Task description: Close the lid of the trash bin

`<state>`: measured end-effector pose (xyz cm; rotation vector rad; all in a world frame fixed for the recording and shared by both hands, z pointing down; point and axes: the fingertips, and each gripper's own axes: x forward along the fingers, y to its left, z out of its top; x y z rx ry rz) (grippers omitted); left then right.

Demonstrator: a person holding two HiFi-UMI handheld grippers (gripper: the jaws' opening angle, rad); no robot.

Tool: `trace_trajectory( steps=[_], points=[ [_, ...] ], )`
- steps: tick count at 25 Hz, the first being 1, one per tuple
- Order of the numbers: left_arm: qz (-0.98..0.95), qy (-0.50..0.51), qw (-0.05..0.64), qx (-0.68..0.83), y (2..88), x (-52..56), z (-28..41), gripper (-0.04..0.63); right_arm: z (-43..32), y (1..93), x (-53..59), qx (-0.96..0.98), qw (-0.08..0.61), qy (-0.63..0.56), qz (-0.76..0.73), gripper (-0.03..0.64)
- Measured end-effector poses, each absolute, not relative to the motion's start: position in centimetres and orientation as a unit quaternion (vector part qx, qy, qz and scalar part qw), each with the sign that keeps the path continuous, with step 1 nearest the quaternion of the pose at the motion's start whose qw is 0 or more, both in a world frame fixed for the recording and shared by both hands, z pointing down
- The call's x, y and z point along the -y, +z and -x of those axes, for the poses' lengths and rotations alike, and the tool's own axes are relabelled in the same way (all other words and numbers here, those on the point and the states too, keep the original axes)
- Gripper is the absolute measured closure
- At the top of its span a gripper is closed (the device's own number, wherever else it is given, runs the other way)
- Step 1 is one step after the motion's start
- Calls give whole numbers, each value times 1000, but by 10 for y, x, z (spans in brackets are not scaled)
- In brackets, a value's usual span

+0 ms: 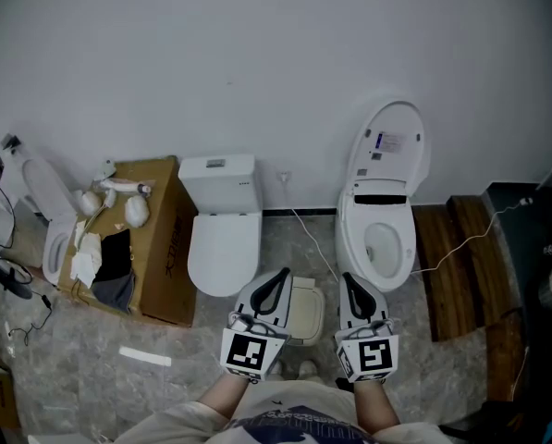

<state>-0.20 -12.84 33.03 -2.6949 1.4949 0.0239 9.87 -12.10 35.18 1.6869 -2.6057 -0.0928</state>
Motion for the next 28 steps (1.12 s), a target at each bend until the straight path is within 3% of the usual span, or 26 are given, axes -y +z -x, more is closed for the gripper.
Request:
trace_trajectory(
  steps=[28],
  points=[
    [871,2,38,-489,324,146,8,598,-95,328,132,836,0,-57,-546,611]
  ],
)
